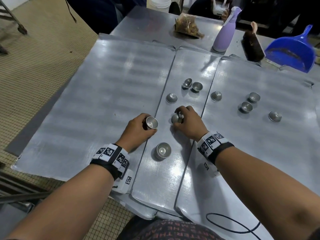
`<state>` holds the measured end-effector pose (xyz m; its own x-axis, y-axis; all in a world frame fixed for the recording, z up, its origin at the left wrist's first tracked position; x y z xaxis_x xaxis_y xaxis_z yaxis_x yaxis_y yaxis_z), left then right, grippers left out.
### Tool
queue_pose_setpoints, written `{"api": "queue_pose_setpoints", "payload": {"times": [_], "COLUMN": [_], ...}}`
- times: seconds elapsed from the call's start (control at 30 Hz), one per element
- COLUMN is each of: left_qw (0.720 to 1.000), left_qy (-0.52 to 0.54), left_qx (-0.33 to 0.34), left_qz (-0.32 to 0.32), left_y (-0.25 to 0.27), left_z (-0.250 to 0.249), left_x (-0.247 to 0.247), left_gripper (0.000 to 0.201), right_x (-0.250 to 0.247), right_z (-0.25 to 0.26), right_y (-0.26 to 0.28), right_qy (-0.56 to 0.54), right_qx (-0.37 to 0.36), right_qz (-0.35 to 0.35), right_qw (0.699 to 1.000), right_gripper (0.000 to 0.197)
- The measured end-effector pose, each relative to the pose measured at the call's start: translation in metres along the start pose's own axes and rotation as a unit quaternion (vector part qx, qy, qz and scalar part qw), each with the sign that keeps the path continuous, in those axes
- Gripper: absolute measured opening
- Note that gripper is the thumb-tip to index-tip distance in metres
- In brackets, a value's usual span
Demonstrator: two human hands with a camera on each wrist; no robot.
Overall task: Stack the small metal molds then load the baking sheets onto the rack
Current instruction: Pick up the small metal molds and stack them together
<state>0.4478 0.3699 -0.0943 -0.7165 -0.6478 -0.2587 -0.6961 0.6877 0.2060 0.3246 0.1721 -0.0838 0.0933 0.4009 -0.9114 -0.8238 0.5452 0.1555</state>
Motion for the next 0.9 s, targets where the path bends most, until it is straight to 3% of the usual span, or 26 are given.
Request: {"api": "queue_pose_setpoints", "payload": {"times": [0.17,0.57,0.9], "left_qw": [0.999,0.999,0.999], "left_qy": [0.033,-0.006,-0.022], "left_qx": [-0.019,-0.031,-0.014], "left_qz": [0.005,0.018,0.023], "left_y": [-0.003,-0.007,-0.006], "left_z": [0.008,0.014,0.010], "left_x": [0.001,0.004,0.007], "left_gripper": [0.041,0.054,0.041], "right_x": [0.000,0.000,0.001], "right_z": [-0.001,-0.006,-0.009], "right_y": [0.003,0.011,0.017], "right_qy": [-0.012,0.015,0.019], "right_qx": [-0.007,-0.002,0.007], "right_qz": [-0.009,0.012,0.022], "right_qw": [1.000,1.000,1.000], "right_gripper": [0.033,0.053,0.053]}}
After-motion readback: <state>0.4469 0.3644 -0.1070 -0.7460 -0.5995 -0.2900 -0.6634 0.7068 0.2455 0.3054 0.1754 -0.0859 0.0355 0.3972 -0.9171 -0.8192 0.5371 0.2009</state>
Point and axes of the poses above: each hand's wrist, its own y-axis away from the middle knuckle, its own x-axis out of the palm, z = x × y, the point moved 1 cm from there along -y, towards the middle knuckle, and after that the axes turned 12 degrees about y, right-handed, at the moved point
